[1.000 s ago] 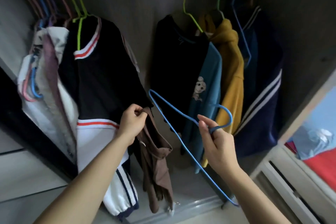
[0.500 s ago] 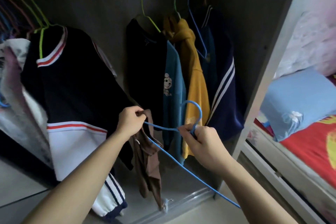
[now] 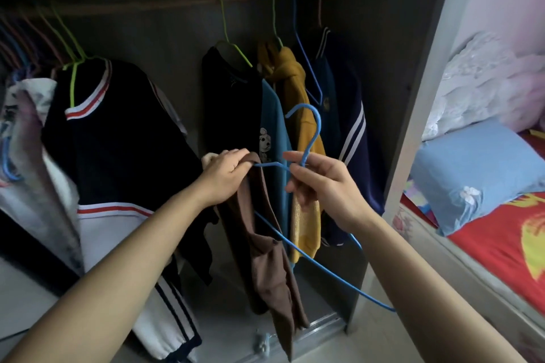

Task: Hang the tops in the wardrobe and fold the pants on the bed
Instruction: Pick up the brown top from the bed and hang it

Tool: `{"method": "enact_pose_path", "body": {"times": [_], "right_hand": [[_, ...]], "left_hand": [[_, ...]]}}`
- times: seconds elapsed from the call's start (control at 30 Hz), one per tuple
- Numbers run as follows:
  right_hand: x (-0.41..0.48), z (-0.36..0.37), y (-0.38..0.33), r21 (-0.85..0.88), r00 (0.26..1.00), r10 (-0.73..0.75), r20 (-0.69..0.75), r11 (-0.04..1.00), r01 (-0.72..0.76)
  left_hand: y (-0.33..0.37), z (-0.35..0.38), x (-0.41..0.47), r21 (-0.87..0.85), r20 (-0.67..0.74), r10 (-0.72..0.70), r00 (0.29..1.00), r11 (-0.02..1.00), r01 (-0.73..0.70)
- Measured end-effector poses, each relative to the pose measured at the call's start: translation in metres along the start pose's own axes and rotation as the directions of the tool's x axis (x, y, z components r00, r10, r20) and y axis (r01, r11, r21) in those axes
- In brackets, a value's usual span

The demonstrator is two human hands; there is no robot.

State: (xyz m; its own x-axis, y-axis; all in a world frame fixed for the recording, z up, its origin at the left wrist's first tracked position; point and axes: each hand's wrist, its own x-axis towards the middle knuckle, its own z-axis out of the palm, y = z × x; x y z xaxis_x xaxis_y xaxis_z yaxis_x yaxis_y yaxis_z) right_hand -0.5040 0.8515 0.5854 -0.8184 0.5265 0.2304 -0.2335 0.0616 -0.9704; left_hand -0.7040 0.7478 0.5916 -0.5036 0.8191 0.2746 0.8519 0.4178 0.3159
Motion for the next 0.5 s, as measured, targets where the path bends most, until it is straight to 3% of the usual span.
{"method": "enact_pose_path", "body": {"times": [0.1, 0.23, 0.3, 0.4, 0.5], "right_hand": [[-0.005, -0.012, 0.000, -0.015, 0.997, 0.038, 0.070, 0.999, -0.037], [-0.022, -0.049, 0.013, -0.345, 0.997, 0.083, 0.000, 0.935, -0.078], [-0.031, -0.063, 0.019, -0.421, 0.997, 0.062, -0.042, 0.904, -0.074], [-0.032, -0.059, 0.025, -0.488, 0.997, 0.047, -0.060, 0.870, -0.071], [-0.024, -0.041, 0.026, -0.573, 0.998, 0.041, -0.043, 0.818, -0.059]], "left_hand": [[0.000, 0.003, 0.010, -0.011, 0.029, -0.039, 0.999, 0.999, 0.039], [-0.013, -0.008, 0.023, -0.030, -0.036, -0.143, 0.989, 0.989, 0.142], [-0.013, -0.015, 0.027, -0.046, -0.056, -0.194, 0.979, 0.980, 0.192], [0.006, -0.015, 0.032, -0.250, -0.036, -0.109, 0.993, 0.964, 0.096], [0.034, -0.009, 0.033, -0.487, -0.039, -0.055, 0.998, 0.873, 0.029]]}}
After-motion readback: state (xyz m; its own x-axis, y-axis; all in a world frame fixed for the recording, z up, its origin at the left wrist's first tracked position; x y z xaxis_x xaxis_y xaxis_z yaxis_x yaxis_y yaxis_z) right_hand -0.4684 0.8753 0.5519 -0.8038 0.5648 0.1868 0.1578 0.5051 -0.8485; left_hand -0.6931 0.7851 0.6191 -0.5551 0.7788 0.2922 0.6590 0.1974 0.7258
